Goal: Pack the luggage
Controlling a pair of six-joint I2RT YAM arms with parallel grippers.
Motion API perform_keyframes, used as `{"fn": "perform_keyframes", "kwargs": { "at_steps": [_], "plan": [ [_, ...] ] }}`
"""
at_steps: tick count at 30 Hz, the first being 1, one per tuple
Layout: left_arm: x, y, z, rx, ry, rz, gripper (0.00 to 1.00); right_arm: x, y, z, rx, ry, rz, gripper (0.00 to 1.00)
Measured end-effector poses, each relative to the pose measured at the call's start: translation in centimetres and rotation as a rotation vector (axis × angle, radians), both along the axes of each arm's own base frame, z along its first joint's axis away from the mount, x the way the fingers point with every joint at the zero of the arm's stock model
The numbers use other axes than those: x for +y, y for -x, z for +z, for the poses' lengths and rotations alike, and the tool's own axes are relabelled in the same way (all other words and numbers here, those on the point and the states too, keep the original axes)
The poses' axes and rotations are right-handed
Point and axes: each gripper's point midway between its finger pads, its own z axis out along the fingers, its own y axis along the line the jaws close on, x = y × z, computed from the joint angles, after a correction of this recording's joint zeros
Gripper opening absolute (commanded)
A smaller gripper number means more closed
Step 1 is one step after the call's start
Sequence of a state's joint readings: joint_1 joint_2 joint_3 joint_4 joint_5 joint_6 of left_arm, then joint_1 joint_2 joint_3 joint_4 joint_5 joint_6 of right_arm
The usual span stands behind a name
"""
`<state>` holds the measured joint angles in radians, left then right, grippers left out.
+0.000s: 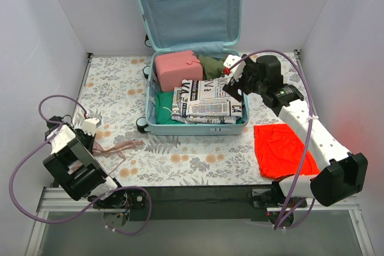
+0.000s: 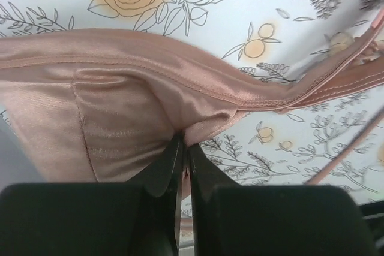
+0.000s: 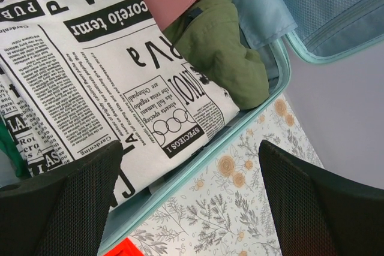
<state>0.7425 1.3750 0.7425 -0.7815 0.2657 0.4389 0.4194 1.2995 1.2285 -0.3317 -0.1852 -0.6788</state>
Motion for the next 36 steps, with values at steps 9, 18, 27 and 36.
{"fn": "perform_keyframes", "kwargs": {
  "at_steps": [9,18,27,36],
  "plan": [
    [1.9,-8.2,14.8,-0.321,0.035,0.048,0.0,0.2,-0.3,-1.0,0.056,-0.023,-0.032,0.99],
    [-7.5,-18.1,31.4,-0.71,0.153,-0.09,0.0,-0.1,-0.9,-1.3,0.093,-0.052,-0.101,0.98],
    [-20.3,-24.0,31.4,-0.643,0.462,-0.185,0.0,-0.6,-1.0,-1.4,0.109,-0.07,-0.163,0.98],
    [-31.6,-22.5,27.9,-0.43,0.64,-0.322,0.0,-1.4,-0.7,-1.4,0.107,-0.071,-0.196,0.98]
  ]
}}
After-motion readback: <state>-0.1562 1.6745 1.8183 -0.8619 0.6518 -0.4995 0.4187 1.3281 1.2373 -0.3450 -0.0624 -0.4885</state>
